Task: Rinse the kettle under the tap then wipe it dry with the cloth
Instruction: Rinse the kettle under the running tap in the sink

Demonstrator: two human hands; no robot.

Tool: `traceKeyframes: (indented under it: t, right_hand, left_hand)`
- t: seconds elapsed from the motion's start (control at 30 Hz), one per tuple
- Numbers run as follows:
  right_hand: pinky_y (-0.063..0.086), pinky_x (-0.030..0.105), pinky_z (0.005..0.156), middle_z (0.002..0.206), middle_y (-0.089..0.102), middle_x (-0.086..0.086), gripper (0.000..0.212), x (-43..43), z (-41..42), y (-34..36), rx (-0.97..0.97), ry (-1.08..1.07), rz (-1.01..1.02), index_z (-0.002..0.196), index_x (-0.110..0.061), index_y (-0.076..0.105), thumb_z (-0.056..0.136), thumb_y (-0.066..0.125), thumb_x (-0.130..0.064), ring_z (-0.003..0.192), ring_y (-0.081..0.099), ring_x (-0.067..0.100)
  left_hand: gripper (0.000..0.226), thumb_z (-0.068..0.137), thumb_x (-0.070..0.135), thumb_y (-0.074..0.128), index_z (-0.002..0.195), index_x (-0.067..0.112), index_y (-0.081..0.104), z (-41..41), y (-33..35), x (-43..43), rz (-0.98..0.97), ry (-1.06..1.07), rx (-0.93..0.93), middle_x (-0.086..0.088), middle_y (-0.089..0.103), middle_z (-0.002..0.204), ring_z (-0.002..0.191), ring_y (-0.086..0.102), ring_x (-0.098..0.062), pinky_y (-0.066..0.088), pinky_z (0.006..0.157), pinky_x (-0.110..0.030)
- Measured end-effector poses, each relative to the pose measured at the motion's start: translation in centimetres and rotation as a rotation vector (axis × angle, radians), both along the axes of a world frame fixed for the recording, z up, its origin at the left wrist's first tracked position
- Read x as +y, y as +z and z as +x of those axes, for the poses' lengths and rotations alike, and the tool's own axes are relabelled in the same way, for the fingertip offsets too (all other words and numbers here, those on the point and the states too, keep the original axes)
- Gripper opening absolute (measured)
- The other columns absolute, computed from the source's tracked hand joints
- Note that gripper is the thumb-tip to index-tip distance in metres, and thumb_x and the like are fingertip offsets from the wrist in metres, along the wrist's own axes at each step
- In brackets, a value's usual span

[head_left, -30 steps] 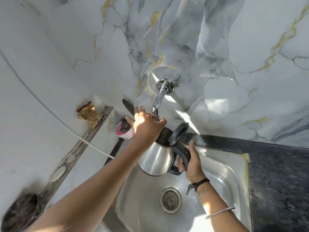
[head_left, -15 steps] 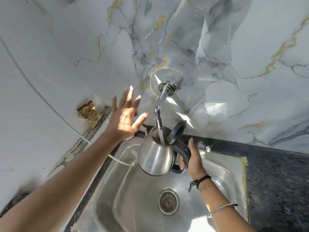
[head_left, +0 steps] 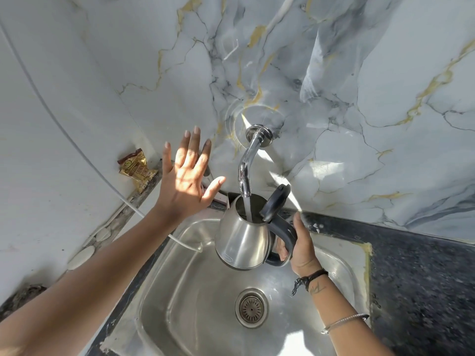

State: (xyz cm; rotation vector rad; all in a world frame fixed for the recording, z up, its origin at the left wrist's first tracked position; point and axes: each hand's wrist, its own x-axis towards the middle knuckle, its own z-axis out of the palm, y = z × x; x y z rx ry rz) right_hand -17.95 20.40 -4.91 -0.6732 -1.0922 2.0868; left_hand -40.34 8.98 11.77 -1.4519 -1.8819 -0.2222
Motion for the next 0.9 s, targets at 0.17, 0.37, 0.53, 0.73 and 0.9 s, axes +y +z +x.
traceKeyframes:
  t: [0.17, 0.37, 0.53, 0.73, 0.9]
  right_hand:
    - [0.048, 0.043, 0.077, 0.097, 0.066, 0.027, 0.06, -0.08, 0.17, 0.32, -0.033, 0.007, 0.01, 0.085, -0.019, 0.077, 0.078, 0.061, -0.076, 0.087, 0.062, 0.04]
    - [0.058, 0.029, 0.082, 0.101, 0.079, 0.008, 0.062, 0.03, 0.26, 0.31, -0.05, 0.003, 0.012, 0.101, -0.02, 0.077, 0.077, 0.063, -0.075, 0.099, 0.074, 0.024]
    - [0.056, 0.037, 0.089, 0.111, 0.075, 0.018, 0.087, -0.08, 0.36, 0.29, -0.015, 0.031, -0.025, 0.12, 0.0, 0.068, 0.075, 0.065, -0.074, 0.104, 0.072, 0.029]
    - [0.056, 0.041, 0.092, 0.117, 0.072, 0.025, 0.077, -0.15, 0.75, -0.32, -0.003, 0.028, -0.058, 0.127, 0.006, 0.063, 0.089, 0.051, -0.059, 0.107, 0.071, 0.034]
    - [0.055, 0.04, 0.072, 0.093, 0.069, 0.03, 0.068, -0.25, 0.86, -0.06, -0.016, 0.016, -0.058, 0.098, -0.008, 0.077, 0.078, 0.061, -0.072, 0.084, 0.066, 0.04]
  left_hand:
    - [0.076, 0.096, 0.061, 0.042, 0.153, 0.011, 0.035, 0.24, -0.4, -0.2, -0.03, -0.018, -0.014, -0.02, 0.022, 0.163, 0.152, 0.018, -0.036, 0.007, 0.119, -0.064]
    - [0.078, 0.095, 0.062, 0.039, 0.153, 0.01, 0.033, -0.03, -0.2, -0.58, -0.053, -0.013, -0.027, -0.02, 0.02, 0.163, 0.153, 0.015, -0.036, 0.001, 0.12, -0.06]
    - [0.079, 0.094, 0.06, 0.042, 0.154, 0.01, 0.031, -0.22, -0.3, -0.87, -0.067, -0.018, -0.026, -0.022, 0.019, 0.163, 0.153, 0.015, -0.037, 0.002, 0.121, -0.06]
    - [0.079, 0.094, 0.059, 0.043, 0.155, 0.011, 0.029, -0.35, -0.66, -0.92, -0.066, -0.024, -0.025, -0.02, 0.019, 0.163, 0.153, 0.016, -0.036, 0.004, 0.121, -0.06]
    - [0.078, 0.095, 0.061, 0.04, 0.155, 0.011, 0.03, -0.22, -0.84, -0.85, -0.07, -0.016, -0.026, -0.019, 0.018, 0.164, 0.153, 0.017, -0.035, 0.005, 0.121, -0.06]
